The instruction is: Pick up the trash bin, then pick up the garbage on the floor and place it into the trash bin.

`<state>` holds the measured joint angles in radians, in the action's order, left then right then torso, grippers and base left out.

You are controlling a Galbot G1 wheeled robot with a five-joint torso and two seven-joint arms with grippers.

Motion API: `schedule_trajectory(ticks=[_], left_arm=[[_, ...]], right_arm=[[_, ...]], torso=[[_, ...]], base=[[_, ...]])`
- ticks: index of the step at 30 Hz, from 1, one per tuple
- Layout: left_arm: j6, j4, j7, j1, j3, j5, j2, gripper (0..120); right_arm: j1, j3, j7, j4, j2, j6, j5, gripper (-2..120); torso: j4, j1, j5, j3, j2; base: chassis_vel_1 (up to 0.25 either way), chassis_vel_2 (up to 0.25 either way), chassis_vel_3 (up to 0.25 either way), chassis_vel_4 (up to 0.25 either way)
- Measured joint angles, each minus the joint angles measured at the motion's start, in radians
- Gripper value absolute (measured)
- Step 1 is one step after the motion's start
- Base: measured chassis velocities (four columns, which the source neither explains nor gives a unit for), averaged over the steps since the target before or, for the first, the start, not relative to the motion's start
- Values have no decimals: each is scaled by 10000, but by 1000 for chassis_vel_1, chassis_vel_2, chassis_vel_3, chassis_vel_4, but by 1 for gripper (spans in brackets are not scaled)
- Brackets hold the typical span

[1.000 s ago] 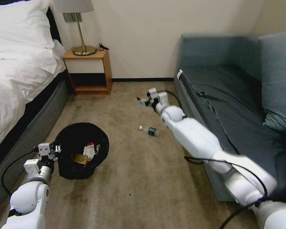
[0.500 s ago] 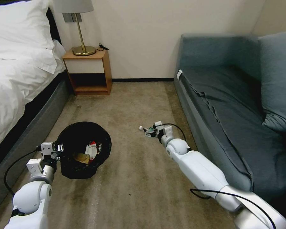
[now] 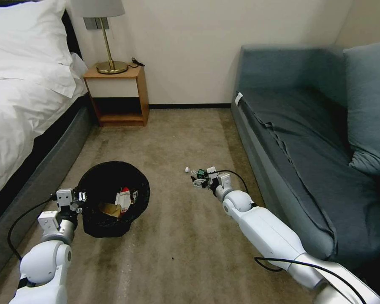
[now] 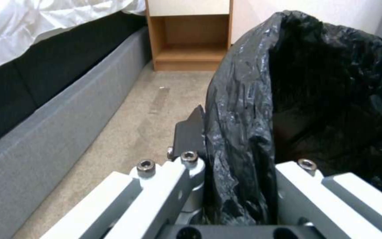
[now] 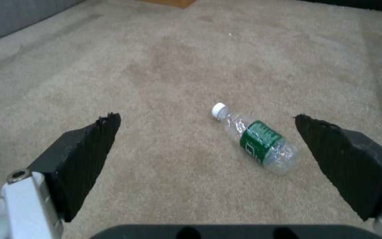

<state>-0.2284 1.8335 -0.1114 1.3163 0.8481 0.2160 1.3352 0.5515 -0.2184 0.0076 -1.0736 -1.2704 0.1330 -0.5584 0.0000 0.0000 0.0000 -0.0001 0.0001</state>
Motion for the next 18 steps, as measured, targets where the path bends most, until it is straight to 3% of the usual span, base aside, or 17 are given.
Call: schedule_trajectory(ticks=[7,18], left_arm=[[-3,59,-2,39,-7,-27,62,5],[-12,39,-10,-11,29,-11,68,5]], right_arm=[[-88,-12,-64,91,-68,-106,-4,100],[-166,-80,-209,293,-154,-182,87,100]], torso=[[0,-1,0,0,-1],[0,-1,0,1,-2]], base=[[-9,8,7,-4],[-79,77,75,-80]])
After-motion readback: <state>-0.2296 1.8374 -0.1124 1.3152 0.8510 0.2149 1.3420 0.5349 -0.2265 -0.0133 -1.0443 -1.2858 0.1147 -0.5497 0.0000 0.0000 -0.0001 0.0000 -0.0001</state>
